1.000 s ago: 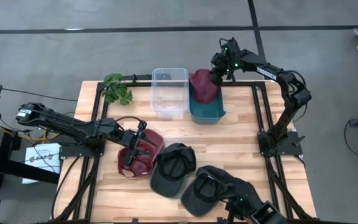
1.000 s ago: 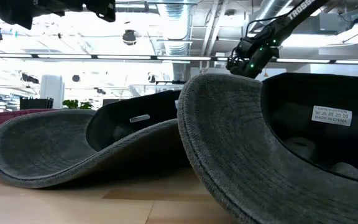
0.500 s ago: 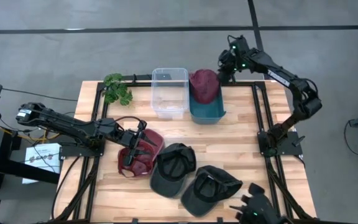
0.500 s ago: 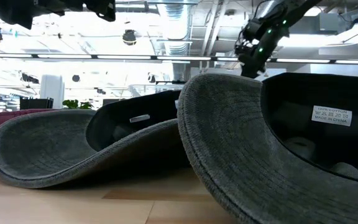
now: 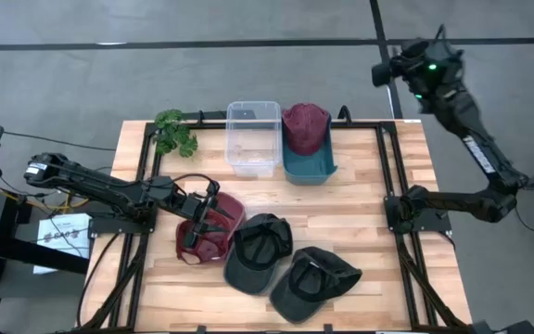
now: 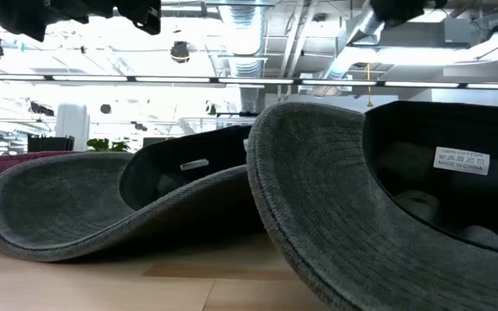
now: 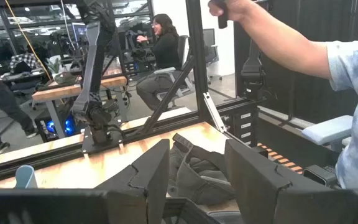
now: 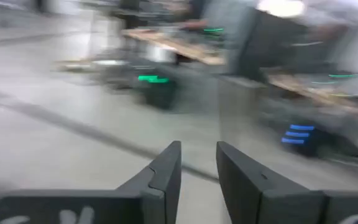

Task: Pick & Place hat
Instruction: Put the red cap into the blue bin

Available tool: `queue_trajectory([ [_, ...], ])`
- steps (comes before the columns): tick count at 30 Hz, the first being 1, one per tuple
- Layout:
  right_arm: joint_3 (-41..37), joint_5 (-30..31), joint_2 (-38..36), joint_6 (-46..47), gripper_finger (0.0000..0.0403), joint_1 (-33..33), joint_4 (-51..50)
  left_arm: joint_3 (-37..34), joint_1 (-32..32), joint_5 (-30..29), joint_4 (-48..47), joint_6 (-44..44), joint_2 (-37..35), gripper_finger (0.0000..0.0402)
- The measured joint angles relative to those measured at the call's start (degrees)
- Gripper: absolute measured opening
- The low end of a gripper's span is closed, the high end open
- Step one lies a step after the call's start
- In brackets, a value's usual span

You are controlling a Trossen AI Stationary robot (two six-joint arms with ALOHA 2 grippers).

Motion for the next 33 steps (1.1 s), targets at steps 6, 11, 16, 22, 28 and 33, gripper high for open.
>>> queue_trajectory([
  [6,3.33,-8.08,-1.48,3.33,0.0065,-0.77,-5.95,0.0,0.0,0.0,1.48,0.0,-0.02,0.0154],
  [11,3.22,-18.39,-0.87,1.03,0.0062,4.48,-11.55,0.0,-0.44,-0.02,5.12,-2.39,-0.14,0.0154],
  [16,3.21,-32.04,-1.04,-3.62,0.0061,10.13,-21.22,0.02,-0.31,-10.81,-3.7,-5.17,-0.03,0.0147],
  [22,-2.64,-33.62,-2.85,-4.35,0.0061,22.11,-21.06,0.0,2.53,-19.85,-20.92,-18.23,-0.17,0.0133],
  [28,-12.65,-29.66,-6.2,-0.3,0.0061,34.9,-15.39,0.0,0.42,-12.32,-30.28,-30.79,-0.17,0.0122],
  [33,-20.77,-21.6,-8.58,5.83,0.0061,45.39,-9.63,1.23,-7.34,-9.57,-30.39,-34.39,-0.17,0.0122],
])
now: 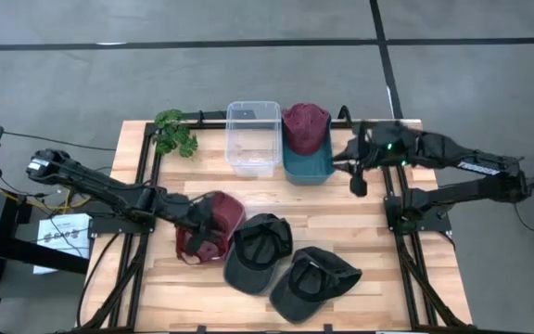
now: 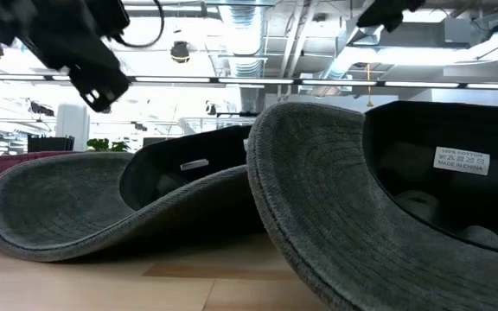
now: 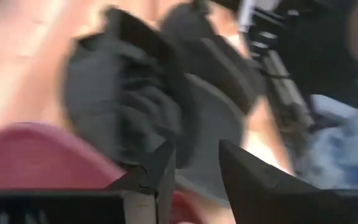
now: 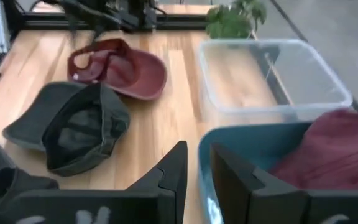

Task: Pick & Place hat
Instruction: Put the red cap into the blue bin

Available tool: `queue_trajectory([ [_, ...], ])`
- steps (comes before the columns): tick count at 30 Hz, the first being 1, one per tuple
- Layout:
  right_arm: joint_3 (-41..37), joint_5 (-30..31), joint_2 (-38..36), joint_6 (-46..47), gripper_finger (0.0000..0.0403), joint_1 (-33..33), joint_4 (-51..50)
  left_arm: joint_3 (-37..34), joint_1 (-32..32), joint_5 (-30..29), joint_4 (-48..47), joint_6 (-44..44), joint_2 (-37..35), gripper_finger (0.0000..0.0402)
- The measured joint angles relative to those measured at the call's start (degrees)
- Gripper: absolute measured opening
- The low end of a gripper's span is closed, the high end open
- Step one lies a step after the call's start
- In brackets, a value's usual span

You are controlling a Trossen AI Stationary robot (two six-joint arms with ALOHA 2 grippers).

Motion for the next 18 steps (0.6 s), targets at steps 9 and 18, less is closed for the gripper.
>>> queue_trajectory([
  [9,-9.78,12.05,2.56,16.4,0.0061,18.27,5.96,0.26,-13.92,-9.79,0.26,-8.22,1.16,0.0122],
  [18,-10.74,24.32,12.74,26.28,0.0061,34.81,14.21,0.26,-23.91,-8.44,-0.13,-24.47,8.81,0.0122],
])
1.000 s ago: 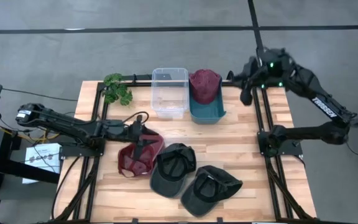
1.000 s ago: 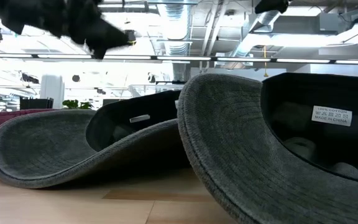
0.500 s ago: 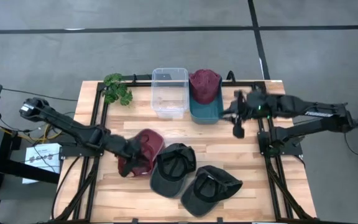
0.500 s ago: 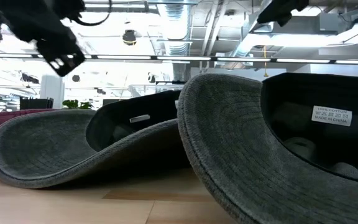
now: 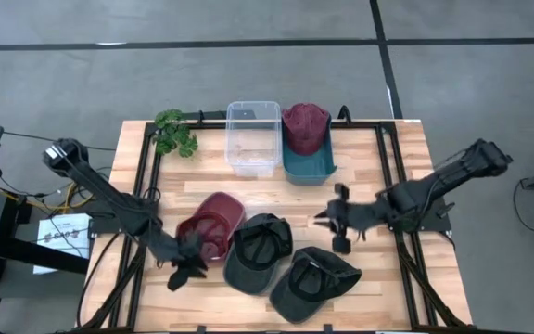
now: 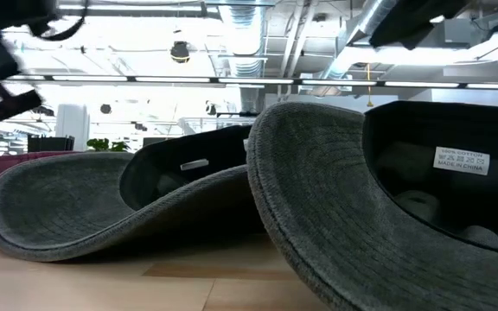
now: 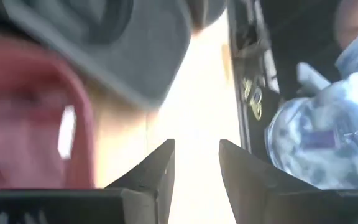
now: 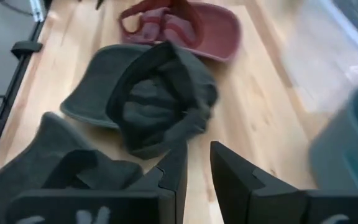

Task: Pick & Place hat
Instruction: Put the red cap into the blue bin

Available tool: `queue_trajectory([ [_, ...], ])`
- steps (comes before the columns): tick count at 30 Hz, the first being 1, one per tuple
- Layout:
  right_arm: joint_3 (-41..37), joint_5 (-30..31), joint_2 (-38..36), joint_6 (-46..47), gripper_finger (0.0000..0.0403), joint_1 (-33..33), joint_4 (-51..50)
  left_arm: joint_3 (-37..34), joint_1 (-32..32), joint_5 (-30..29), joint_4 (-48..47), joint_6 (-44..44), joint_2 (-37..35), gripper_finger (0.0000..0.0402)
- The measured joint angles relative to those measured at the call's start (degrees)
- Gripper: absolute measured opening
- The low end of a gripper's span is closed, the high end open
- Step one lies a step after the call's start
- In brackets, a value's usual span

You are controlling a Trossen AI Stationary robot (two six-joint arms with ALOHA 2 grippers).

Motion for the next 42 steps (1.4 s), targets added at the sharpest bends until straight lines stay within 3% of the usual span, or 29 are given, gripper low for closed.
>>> queue_trajectory([
  [8,0.0,3.14,6.52,0.04,0.0061,5.21,8.42,0.0,-1.19,1.29,-0.89,-5.06,5.28,0.0122],
  [15,0.02,3.13,7.56,1.11,0.0061,5.38,11.87,0.12,-0.7,1.3,-9.98,-3.71,4.38,0.0122],
  [22,0.02,2.99,7.32,1.09,0.0061,5.38,12.0,5.08,-0.71,2.61,-13.84,5.01,0.08,0.0122],
  [26,0.02,2.99,7.32,1.07,0.0061,5.38,11.32,6.31,-0.7,-2.06,-18.27,10.16,-1.5,0.0122],
  [29,0.02,2.99,7.32,1.04,0.0061,5.38,11.23,5.88,-0.43,-4.35,-22.15,10.66,0.32,0.0122],
  [42,0.04,2.99,7.32,-0.48,0.0061,5.38,9.92,5.92,0.55,-4.13,-20.65,10.85,7.85,0.0122],
])
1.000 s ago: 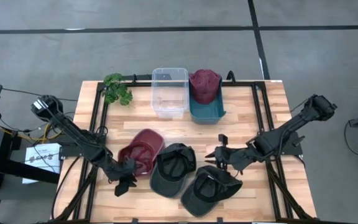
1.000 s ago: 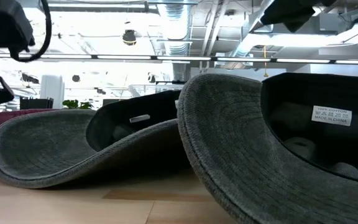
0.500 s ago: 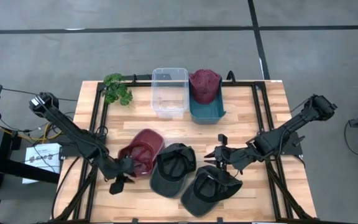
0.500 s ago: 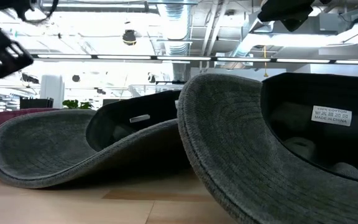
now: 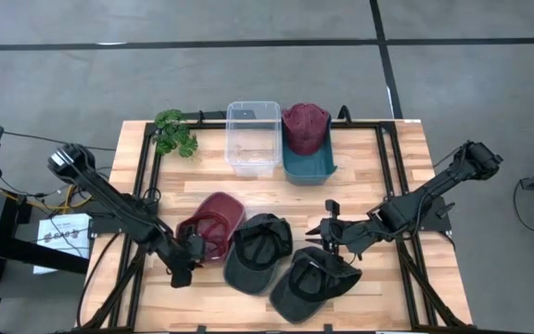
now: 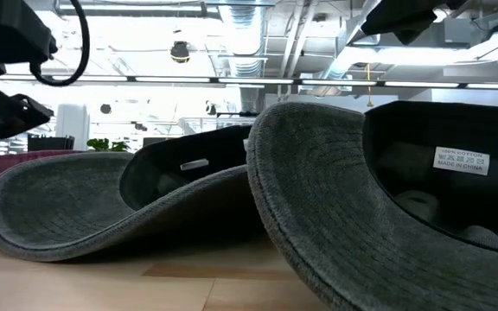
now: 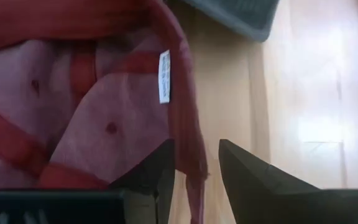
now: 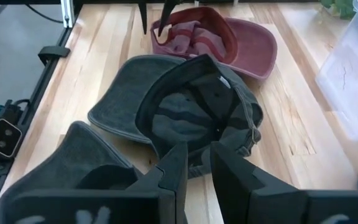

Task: Pick & Place hat
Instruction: Put the red cap into the blue bin

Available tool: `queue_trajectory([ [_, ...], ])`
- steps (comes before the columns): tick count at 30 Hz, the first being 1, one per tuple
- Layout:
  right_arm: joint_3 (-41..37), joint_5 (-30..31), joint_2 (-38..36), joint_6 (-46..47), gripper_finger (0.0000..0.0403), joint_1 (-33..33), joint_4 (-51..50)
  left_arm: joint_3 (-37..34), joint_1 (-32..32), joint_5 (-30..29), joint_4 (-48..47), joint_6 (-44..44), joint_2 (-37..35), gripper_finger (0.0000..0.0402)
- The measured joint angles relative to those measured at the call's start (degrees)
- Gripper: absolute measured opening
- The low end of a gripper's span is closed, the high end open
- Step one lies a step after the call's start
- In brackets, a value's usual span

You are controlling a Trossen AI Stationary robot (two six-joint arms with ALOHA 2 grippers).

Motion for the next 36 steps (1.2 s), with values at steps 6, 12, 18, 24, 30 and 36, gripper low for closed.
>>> queue_trajectory([
  [6,0.0,0.02,0.0,-0.03,0.0061,-0.02,0.12,0.0,0.8,-2.14,1.04,-3.34,4.71,0.0122],
  [12,0.0,0.03,0.0,-0.33,0.0061,0.02,1.08,0.05,4.95,-0.09,1.61,-4.89,7.95,0.0062],
  [18,0.02,0.04,1.39,-4.94,0.0061,0.88,3.47,0.75,5.53,0.44,1.33,-4.64,1.01,0.0013],
  [24,0.07,0.11,4.63,-11.35,0.0061,0.61,9.77,3.0,5.11,-1.65,1.42,-4.5,-13.11,0.0012],
  [30,0.07,-0.02,9.6,-26.03,0.0061,0.52,22.7,3.82,4.39,-6.06,5.25,-0.01,-26.33,0.0011],
  [36,0.33,-0.02,14.92,-40.24,0.0061,-0.63,34.9,3.82,4.39,-5.52,10.93,6.32,-31.99,0.0015],
])
